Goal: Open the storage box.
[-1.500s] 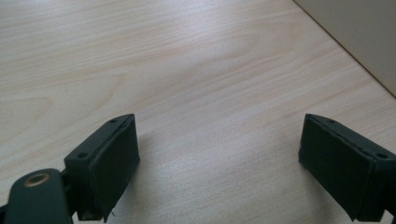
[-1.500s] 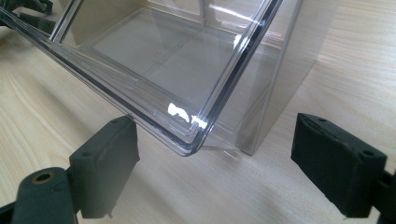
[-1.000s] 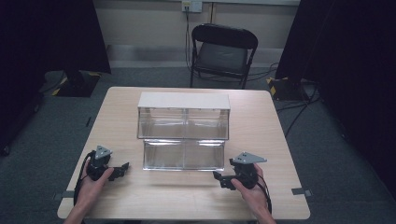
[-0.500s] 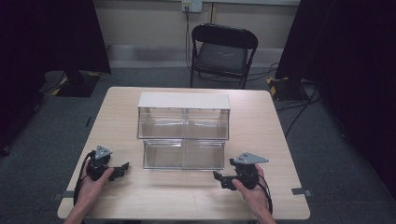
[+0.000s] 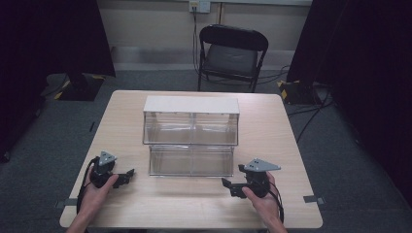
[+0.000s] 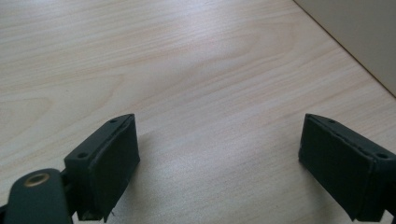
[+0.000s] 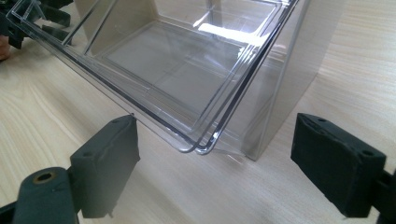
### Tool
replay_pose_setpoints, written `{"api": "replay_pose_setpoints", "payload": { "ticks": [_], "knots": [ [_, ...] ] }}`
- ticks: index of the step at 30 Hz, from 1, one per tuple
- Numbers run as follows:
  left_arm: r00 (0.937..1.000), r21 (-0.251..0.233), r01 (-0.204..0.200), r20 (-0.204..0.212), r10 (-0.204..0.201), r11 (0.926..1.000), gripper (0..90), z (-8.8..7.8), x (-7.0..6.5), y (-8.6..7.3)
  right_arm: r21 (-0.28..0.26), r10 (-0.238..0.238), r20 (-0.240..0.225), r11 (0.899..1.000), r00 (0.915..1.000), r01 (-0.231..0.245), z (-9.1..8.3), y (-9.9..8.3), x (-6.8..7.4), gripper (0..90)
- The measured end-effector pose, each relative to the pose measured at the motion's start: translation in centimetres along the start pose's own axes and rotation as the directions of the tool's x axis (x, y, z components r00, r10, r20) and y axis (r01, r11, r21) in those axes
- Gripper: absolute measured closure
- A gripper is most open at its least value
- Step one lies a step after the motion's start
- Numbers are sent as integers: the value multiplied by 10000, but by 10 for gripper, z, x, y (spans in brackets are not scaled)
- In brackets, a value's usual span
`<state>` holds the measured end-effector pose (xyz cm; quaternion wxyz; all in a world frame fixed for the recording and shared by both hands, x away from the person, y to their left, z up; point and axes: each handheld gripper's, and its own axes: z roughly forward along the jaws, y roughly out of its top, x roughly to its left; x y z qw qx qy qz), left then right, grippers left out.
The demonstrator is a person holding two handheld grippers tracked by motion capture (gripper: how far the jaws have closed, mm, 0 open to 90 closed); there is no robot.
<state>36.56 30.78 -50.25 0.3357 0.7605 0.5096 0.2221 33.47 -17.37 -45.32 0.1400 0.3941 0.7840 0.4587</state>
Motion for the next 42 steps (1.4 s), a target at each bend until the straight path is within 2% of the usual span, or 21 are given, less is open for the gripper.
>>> {"api": "replay_pose_setpoints", "payload": {
  "ticks": [9,42],
  "knots": [
    [10000,-3,3,1,-3,10000,116,0,0,0,-281,3,80,9996,10000,0,-3,3,0,150],
    [10000,-1,3,2,-3,10000,116,0,0,0,-431,-46,-98,9991,9999,42,-5,9,3,141]
  ]
}}
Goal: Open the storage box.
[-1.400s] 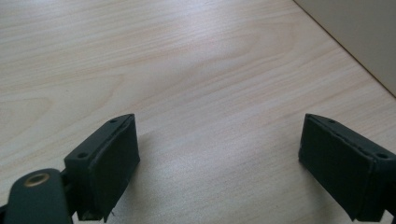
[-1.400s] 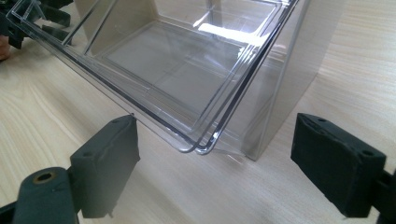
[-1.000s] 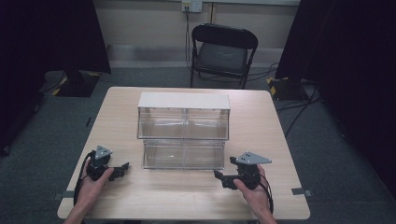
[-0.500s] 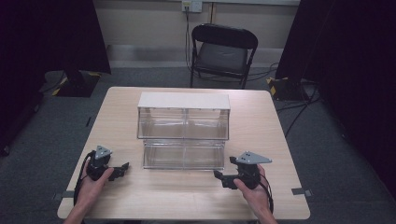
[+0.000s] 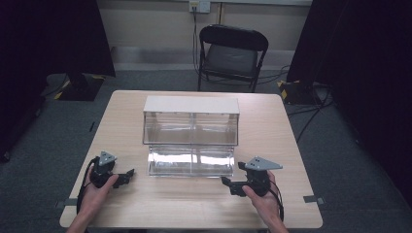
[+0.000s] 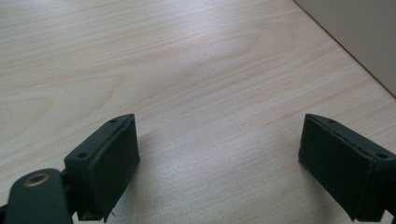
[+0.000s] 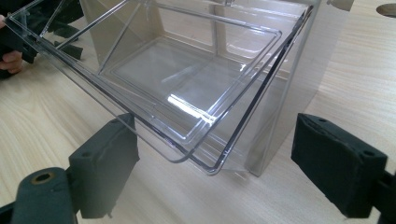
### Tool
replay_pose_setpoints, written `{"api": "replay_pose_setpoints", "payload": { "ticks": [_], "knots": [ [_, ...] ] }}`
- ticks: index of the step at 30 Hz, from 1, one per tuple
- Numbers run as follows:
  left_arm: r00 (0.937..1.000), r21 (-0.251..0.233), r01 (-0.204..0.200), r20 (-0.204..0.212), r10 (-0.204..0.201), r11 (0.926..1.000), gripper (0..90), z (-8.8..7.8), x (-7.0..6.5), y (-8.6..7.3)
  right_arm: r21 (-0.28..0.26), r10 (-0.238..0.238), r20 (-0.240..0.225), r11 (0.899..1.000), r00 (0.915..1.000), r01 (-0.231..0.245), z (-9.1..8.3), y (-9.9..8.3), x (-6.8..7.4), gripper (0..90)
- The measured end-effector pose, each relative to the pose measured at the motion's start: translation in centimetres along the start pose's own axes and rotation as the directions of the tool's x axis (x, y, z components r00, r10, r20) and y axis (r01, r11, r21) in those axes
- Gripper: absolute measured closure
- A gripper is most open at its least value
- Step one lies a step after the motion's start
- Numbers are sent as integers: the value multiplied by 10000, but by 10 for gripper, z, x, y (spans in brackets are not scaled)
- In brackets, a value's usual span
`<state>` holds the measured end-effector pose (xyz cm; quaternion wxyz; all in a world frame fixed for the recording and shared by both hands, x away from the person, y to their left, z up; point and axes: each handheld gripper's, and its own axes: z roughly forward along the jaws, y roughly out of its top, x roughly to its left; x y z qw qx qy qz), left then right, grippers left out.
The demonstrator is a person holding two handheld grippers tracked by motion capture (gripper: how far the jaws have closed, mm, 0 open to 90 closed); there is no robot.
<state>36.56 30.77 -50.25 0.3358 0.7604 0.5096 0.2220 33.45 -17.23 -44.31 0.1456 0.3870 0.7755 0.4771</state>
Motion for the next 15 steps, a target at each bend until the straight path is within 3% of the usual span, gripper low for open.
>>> {"api": "replay_pose_setpoints", "payload": {
  "ticks": [15],
  "knots": [
    [10000,1,0,0,0,10000,116,0,0,0,-72,26,9,10000,10000,-26,-1,3,2,141]
  ]
}}
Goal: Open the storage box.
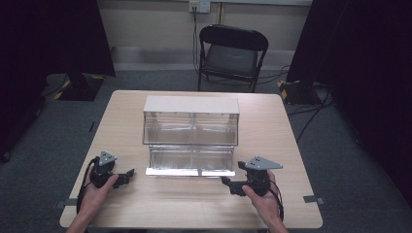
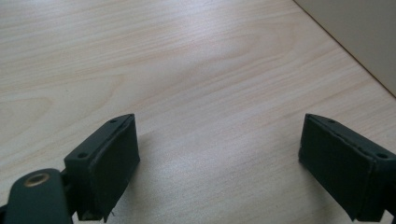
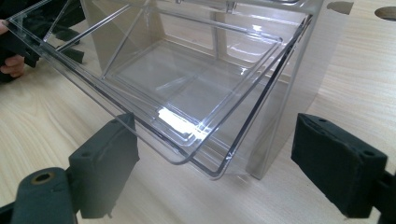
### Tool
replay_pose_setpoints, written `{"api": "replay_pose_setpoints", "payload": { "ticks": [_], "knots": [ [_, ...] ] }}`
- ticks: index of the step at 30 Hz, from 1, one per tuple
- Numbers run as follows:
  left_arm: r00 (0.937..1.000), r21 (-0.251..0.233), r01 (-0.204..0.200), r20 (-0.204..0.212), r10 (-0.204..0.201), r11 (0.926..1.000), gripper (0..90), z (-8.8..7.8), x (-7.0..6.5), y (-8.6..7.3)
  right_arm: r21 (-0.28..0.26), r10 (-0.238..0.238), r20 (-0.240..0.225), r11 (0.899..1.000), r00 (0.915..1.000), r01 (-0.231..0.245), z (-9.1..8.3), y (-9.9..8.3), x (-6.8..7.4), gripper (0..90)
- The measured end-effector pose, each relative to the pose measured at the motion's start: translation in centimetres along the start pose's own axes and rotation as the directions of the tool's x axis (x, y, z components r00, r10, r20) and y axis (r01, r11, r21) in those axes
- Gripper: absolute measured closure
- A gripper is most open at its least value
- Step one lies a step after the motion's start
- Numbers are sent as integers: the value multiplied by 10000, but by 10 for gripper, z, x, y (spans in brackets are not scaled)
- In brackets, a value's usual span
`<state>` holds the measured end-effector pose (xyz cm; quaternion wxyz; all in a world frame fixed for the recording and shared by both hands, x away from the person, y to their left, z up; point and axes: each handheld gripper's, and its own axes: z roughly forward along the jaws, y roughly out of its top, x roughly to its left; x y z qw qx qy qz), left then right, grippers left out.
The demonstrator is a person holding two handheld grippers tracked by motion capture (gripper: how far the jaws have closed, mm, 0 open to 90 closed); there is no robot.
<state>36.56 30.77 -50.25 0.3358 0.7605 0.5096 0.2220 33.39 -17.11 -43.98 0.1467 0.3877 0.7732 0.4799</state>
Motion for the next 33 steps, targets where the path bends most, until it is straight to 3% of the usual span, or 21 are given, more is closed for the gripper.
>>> {"api": "replay_pose_setpoints", "payload": {
  "ticks": [33],
  "knots": [
    [10000,-2,-1,-2,1,10000,116,0,0,0,-343,127,53,9993,9999,-125,-4,11,2,140]
  ]
}}
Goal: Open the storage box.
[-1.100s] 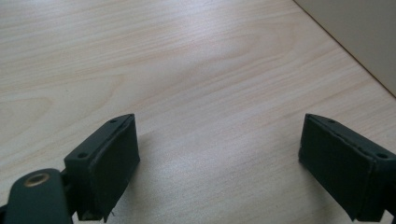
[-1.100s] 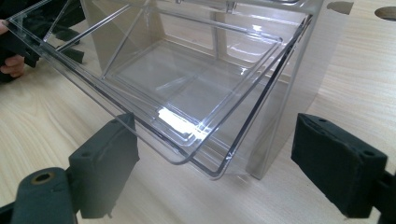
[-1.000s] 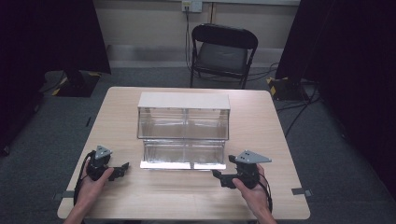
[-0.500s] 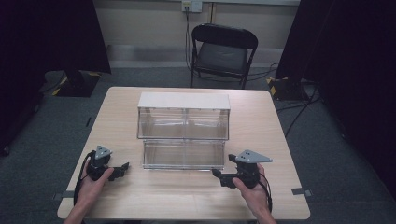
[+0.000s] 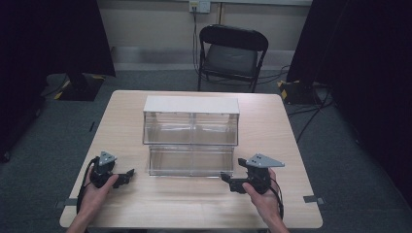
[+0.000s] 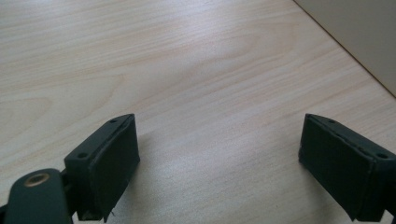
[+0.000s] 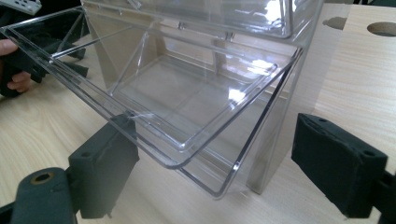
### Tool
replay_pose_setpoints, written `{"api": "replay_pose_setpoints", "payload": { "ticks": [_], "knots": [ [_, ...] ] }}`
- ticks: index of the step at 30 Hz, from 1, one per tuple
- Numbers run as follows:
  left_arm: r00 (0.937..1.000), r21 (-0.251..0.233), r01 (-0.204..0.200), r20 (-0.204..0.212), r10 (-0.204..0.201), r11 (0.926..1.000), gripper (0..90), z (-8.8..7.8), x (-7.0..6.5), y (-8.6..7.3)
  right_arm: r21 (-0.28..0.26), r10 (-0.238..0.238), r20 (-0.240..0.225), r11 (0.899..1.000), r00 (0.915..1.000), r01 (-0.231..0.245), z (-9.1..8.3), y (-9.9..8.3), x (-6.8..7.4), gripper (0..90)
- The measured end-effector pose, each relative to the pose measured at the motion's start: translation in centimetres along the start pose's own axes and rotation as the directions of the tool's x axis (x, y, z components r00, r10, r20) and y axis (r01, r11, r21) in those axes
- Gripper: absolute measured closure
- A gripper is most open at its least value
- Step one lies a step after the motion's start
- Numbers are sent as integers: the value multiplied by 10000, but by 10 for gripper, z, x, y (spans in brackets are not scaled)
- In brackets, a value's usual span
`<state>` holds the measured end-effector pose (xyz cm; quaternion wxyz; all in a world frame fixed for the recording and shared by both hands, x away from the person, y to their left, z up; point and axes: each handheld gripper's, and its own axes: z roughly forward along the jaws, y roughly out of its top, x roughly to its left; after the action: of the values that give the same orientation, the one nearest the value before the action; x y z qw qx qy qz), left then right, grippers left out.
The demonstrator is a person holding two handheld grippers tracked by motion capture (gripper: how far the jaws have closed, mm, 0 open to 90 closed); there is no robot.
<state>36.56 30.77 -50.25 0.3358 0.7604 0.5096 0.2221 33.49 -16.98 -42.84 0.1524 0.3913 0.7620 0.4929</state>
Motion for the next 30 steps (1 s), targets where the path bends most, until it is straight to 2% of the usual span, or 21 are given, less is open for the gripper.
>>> {"api": "replay_pose_setpoints", "payload": {
  "ticks": [13,19,30],
  "knots": [
    [10000,2,-3,1,3,10000,116,0,0,0,-37,12,-116,10000,9999,-13,1,7,2,139],
    [10000,0,-1,1,1,10000,116,0,0,0,125,-257,-42,9996,9997,258,1,12,3,139],
    [10000,0,-1,2,1,10000,116,0,0,0,-186,-127,-107,9997,9999,125,-1,17,1,137]
  ]
}}
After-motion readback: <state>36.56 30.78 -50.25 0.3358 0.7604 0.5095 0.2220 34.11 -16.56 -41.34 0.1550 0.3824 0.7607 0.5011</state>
